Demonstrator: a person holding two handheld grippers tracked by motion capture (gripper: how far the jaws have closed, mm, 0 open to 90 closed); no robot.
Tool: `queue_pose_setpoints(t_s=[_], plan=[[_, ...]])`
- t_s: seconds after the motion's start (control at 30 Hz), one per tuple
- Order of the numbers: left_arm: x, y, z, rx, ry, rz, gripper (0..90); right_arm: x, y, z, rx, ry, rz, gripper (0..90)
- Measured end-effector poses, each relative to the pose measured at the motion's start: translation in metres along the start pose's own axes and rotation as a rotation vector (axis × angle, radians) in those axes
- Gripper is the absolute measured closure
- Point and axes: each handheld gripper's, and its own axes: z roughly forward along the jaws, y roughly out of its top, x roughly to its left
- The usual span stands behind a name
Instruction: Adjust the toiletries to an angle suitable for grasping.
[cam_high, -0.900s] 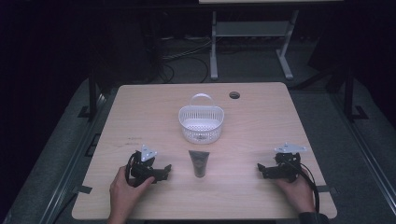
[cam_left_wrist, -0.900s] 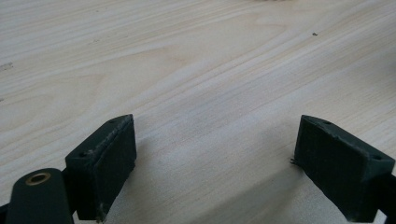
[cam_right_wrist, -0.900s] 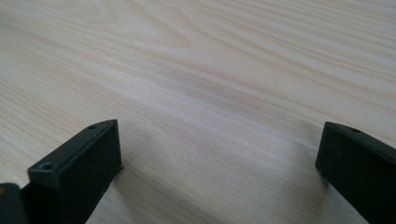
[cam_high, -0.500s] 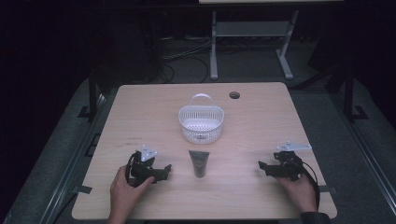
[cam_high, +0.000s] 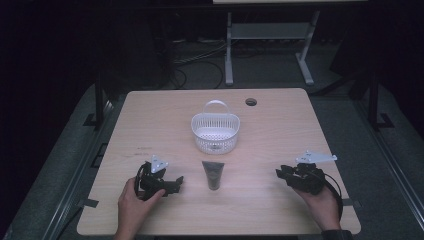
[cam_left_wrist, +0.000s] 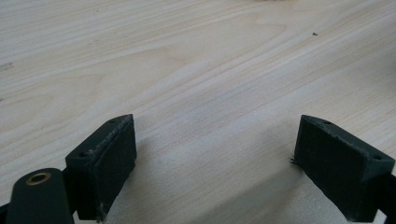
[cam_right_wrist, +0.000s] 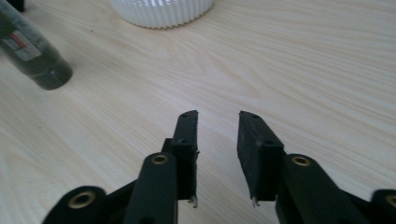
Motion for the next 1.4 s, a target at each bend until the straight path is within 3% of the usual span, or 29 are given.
queue_pose_setpoints(t_s=[0.23,0.83,1.3,1.4], plan=[[0.0,0.0,0.0,0.0,0.0,0.0,12.0,0.006,0.006,-0.005,-0.011,0.057,-0.008,89.9],[0.0,0.0,0.0,0.0,0.0,-0.001,12.0,0.018,0.021,-0.011,-0.043,0.15,-0.028,90.0],[0.0,0.0,0.0,0.0,-0.001,-0.002,12.0,0.035,0.04,-0.01,-0.048,0.212,-0.086,90.0],[0.0,0.0,0.0,0.0,0.0,-0.003,12.0,0.038,0.044,-0.009,-0.065,0.244,-0.082,90.0]])
